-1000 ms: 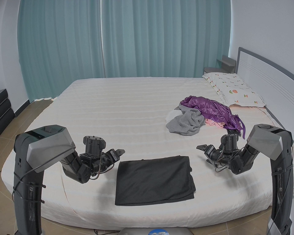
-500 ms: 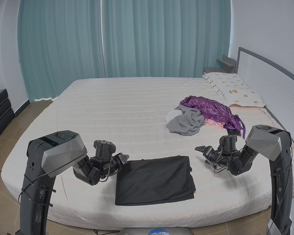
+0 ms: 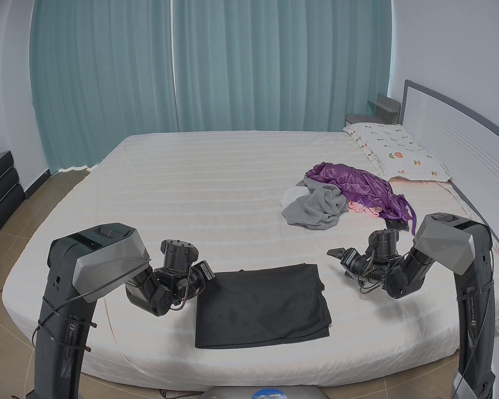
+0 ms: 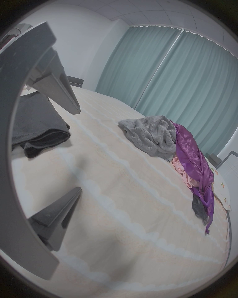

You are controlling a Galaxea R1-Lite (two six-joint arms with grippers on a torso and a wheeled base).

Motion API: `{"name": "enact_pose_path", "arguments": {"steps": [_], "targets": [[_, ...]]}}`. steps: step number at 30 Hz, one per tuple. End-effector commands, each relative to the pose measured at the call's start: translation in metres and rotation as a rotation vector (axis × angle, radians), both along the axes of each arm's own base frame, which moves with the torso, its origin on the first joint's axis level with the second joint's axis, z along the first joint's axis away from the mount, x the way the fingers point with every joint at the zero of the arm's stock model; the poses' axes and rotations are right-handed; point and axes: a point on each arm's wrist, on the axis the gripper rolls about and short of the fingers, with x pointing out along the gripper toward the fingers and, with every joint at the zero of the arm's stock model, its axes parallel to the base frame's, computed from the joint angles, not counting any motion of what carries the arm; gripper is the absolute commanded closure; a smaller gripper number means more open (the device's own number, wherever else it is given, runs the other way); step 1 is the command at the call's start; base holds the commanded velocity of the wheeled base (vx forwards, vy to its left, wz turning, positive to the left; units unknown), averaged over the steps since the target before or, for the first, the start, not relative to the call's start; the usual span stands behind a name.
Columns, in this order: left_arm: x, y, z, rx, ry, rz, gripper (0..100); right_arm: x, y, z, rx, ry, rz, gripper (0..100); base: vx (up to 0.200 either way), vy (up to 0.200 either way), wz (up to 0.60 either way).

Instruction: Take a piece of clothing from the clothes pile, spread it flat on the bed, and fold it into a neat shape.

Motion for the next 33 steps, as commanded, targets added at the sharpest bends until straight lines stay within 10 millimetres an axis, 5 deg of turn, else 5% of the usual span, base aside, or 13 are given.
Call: {"name": "enact_pose_path", "arguments": {"steps": [1,16,33], "targets": [[0.000,0.002,-0.001,0.005,0.000,0.013,100,0.004,0.014,-0.005,-0.009,-0.017,0.036,0,0.000,0.000,0.00],[-0.001,0.002,0.000,0.003,0.002,0.015,100,0.012,0.042,-0.014,-0.032,-0.111,0.086,0,0.000,0.000,0.00],[-0.001,0.002,0.001,-0.002,0.002,0.016,100,0.016,0.051,-0.019,0.012,-0.088,0.172,0,0.000,0.000,0.00]]}}
